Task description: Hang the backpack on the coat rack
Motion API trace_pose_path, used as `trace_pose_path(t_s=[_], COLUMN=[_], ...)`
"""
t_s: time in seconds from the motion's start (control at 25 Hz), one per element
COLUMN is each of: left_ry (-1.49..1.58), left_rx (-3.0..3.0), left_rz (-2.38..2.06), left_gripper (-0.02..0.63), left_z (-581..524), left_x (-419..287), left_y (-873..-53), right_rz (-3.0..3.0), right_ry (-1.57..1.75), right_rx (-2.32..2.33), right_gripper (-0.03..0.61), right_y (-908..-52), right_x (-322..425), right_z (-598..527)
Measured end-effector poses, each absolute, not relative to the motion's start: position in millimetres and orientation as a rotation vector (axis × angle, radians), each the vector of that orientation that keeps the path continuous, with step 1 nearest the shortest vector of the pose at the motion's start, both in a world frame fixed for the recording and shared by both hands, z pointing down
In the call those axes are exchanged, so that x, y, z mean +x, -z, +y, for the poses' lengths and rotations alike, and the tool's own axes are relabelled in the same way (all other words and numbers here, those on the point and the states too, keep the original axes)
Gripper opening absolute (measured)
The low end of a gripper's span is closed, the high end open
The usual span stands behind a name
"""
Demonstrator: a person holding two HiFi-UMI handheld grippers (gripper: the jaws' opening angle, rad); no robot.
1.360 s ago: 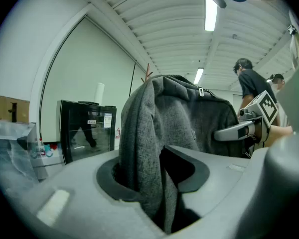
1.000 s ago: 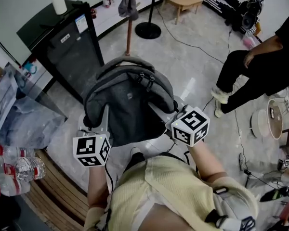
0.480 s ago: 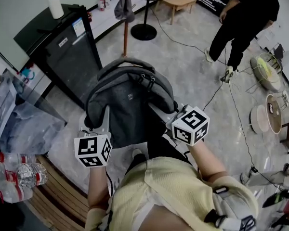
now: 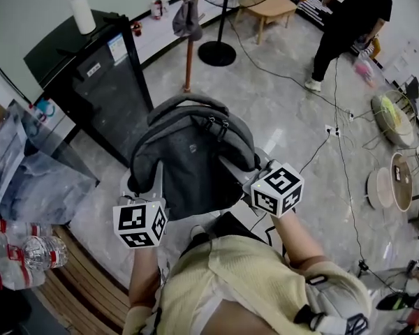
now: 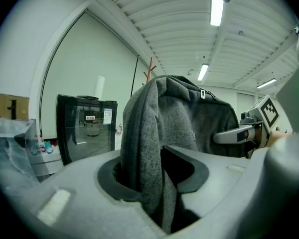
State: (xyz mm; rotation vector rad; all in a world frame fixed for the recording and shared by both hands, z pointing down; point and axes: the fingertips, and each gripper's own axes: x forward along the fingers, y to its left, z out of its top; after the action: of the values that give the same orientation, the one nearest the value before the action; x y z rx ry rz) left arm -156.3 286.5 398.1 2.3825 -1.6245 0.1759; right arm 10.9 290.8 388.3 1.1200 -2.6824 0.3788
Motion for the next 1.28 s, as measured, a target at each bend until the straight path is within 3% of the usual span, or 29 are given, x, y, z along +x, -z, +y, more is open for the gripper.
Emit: trace_pose_path(t_s=[0.88, 1.28], left_ry=[-0.142, -0.169], left_rx=[2.308, 2.296], left_rz=[-1.680, -1.716], left_gripper=[0.128, 0.124], left_z=[152.4, 100.7], left_x=[-15.1, -23.0], left_y=[-393.6, -388.8], right_rz=[-2.738, -2.766], right_ry=[-0.300, -0.306], right_rx=[1.099, 1.093], right_gripper=[0.103, 0.103], right_y=[-381.9, -379.6], right_x=[149.6, 141.8], right_z=[156.0, 102.1])
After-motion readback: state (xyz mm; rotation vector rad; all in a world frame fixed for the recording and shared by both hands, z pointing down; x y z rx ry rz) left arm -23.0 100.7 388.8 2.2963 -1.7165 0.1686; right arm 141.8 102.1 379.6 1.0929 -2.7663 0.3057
